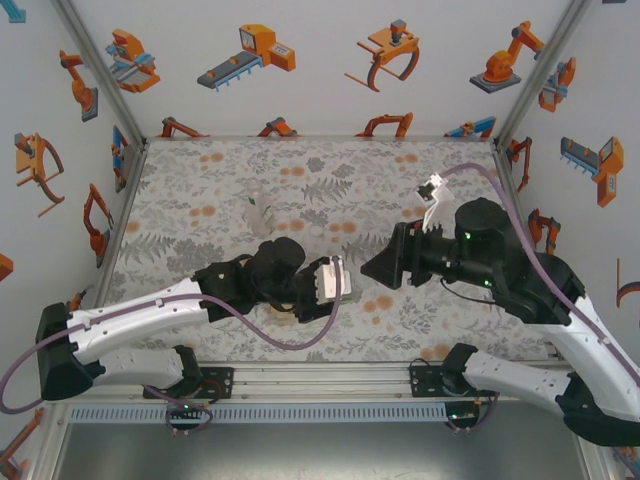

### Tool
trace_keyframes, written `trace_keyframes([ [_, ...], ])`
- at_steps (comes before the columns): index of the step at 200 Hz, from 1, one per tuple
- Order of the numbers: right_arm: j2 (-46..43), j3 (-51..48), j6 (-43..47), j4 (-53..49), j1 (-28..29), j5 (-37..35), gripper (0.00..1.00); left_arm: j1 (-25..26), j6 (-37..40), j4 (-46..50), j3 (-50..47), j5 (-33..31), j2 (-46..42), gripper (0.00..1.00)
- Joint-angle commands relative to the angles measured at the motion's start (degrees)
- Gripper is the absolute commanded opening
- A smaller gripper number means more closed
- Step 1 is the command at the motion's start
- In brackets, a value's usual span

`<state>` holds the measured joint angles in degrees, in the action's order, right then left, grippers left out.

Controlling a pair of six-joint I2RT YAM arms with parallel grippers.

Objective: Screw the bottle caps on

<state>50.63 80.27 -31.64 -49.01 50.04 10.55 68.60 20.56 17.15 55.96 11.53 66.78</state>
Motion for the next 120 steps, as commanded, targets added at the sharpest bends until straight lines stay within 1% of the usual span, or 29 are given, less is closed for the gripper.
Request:
trace_keyframes([
  [1,-1.7,0.2,21.4,3.1,0.4,10.5,0.58,0.2,-1.6,1.7,1.3,3.0,-1.6,0.0],
  [18,-2.0,-0.5,32.7,2.7,0.4,17.2,0.56,0.3,-2.2,2.0,1.5,3.3,-2.1,0.0],
  [33,-1.1,0.0,42.3,-0.2,0.4,23.5,0.56,0.2,-2.7,2.4,1.5,3.8,-2.4,0.0],
  [41,-0.2,0.6,47.2,-2.1,0.4,25.7,0.56,0.2,-2.9,2.6,1.6,4.1,-2.6,0.0],
  [49,0.8,1.2,50.6,-3.5,0.4,26.3,0.55,0.2,-3.0,2.8,1.7,4.3,-2.7,0.0],
  [79,4.1,2.8,57.2,-5.9,0.4,25.6,0.52,0.2,-3.7,3.6,1.8,4.3,-3.0,0.0],
  [120,5.0,1.8,58.0,-2.2,0.4,26.4,0.52,0.2,-4.0,4.1,1.8,4.4,-3.2,0.0],
])
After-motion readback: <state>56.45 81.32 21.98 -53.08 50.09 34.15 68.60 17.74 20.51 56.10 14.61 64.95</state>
